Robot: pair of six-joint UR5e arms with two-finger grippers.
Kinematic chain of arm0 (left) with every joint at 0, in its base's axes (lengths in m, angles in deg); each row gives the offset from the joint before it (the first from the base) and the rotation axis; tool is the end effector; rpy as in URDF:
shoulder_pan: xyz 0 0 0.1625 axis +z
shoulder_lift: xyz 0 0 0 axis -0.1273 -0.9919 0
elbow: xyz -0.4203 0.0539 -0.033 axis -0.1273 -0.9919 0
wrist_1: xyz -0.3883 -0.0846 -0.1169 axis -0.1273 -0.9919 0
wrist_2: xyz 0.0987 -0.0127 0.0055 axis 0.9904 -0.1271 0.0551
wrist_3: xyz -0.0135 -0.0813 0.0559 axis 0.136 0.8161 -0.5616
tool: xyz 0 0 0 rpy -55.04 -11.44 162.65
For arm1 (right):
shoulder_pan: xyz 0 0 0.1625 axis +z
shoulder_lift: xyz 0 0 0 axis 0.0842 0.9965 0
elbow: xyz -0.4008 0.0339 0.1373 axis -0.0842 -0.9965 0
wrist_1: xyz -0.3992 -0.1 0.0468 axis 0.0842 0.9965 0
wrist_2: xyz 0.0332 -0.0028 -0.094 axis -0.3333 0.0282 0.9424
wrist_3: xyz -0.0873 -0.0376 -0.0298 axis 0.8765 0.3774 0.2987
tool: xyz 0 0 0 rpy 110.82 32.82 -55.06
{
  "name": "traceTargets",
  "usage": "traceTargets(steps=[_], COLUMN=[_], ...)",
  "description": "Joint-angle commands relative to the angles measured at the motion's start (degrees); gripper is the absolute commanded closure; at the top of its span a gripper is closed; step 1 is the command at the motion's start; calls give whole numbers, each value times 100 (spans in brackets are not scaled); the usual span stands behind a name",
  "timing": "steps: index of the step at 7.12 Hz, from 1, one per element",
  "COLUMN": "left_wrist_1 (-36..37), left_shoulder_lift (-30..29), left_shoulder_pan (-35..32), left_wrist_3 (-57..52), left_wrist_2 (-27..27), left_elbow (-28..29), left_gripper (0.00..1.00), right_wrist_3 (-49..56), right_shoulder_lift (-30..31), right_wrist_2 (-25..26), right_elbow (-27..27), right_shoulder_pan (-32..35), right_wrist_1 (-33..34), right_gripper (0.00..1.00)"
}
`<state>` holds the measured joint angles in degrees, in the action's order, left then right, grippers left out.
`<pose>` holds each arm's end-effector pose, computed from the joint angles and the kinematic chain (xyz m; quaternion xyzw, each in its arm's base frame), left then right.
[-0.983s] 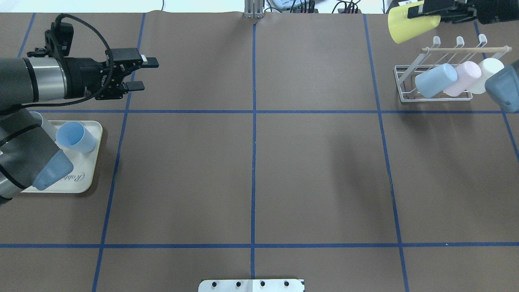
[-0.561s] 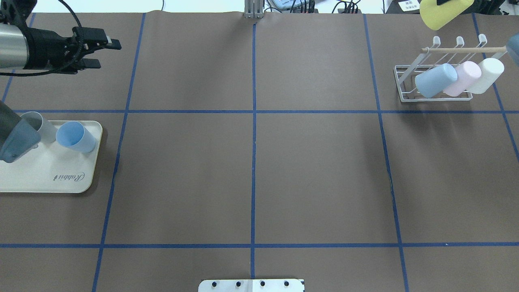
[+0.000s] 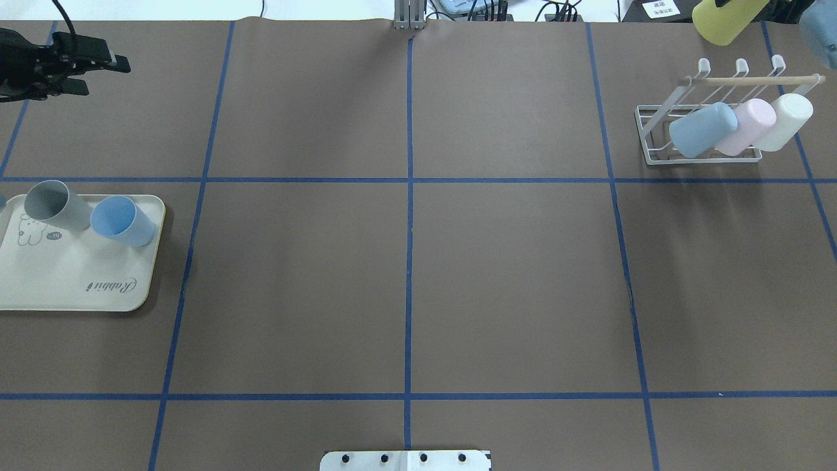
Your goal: Transfer IKEA cup to right arm and place on rack
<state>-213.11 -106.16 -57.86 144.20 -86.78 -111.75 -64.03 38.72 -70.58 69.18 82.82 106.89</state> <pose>0.1648 -0.5519 0.3807 0.1917 0.5493 -0.1824 0.7926 -0.0850 -0.7080 0.3699 0.1542 -0.4174 -0.0414 0.8946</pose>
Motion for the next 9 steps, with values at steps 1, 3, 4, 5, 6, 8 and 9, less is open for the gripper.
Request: traceTargets(steps=[1, 3, 4, 5, 6, 8, 9], left_wrist_1=[27, 27, 27, 18, 18, 18, 18], left_shoulder_lift=[71, 71, 71, 71, 71, 71, 115], left_shoulder_pan=[-4, -4, -4, -4, -13, -4, -4], left_wrist_3=[-25, -25, -25, -25, -25, -25, -25], left_wrist_2=[25, 25, 25, 25, 25, 25, 25], left_elbow=[-45, -98, -107, -107, -115, -124, -133], left_gripper=[0, 0, 0, 0, 0, 0, 0], right_wrist_3=[40, 22, 22, 22, 31, 31, 31], right_shoulder_lift=[-149, -166, -158, -158, -140, -158, -158], right_wrist_2=[-10, 8, 25, 34, 51, 174, 183], right_elbow=[-575, -787, -814, -884, -937, -981, -1025], right_shoulder_pan=[-3, -73, -187, -214, -240, -284, -302], right_wrist_1=[10, 1, -7, -16, -25, -34, -34], right_gripper=[73, 73, 73, 73, 73, 73, 73])
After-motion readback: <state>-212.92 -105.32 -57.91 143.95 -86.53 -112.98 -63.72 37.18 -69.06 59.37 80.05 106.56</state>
